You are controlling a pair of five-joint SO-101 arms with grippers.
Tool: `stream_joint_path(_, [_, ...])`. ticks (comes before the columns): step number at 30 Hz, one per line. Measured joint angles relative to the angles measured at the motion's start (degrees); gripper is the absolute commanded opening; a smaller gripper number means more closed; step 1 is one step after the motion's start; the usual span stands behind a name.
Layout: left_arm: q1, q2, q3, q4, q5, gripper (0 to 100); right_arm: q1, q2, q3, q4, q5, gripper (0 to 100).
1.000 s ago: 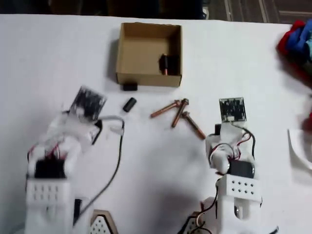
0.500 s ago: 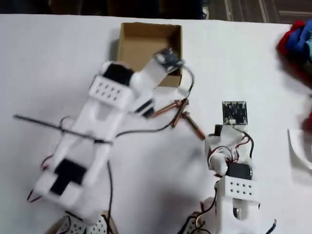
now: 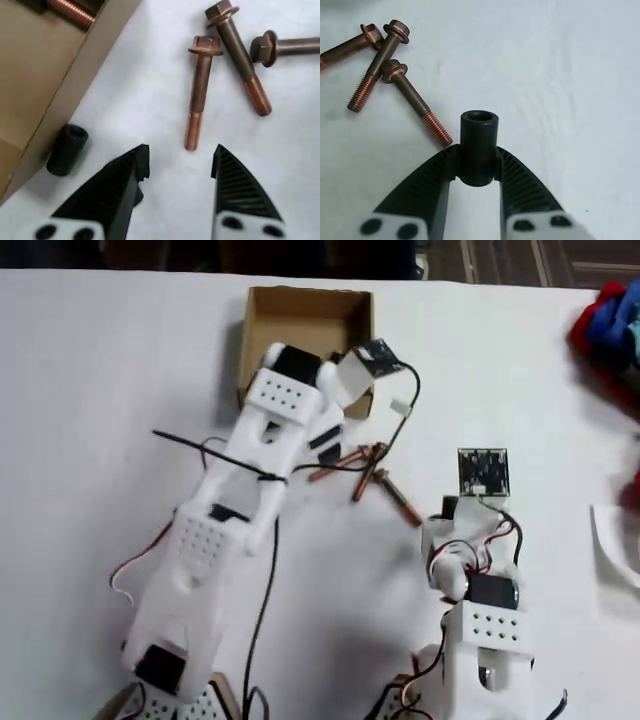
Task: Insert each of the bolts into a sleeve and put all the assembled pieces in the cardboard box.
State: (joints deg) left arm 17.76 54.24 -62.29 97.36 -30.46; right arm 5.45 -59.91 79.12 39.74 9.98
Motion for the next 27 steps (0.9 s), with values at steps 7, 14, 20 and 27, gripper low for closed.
stream_joint_path(7, [0.0, 9.1, -13.8, 0.7, -1.4, 23, 0.0, 0.0, 0.0, 0.0, 0.0, 1.9])
stream_joint_path(14, [0.3, 10.3, -15.1, 0.7, -1.4, 23, 1.9, 0.0, 0.0, 0.0, 0.0, 1.9])
stream_joint_path(20, [4.2, 10.3, -15.1, 0.7, -1.4, 22, 2.5, 0.0, 0.0, 0.0, 0.0, 1.9])
stream_joint_path(27, [6.2, 10.3, -15.1, -0.1, -1.4, 22, 2.5, 0.0, 0.0, 0.0, 0.0, 1.9])
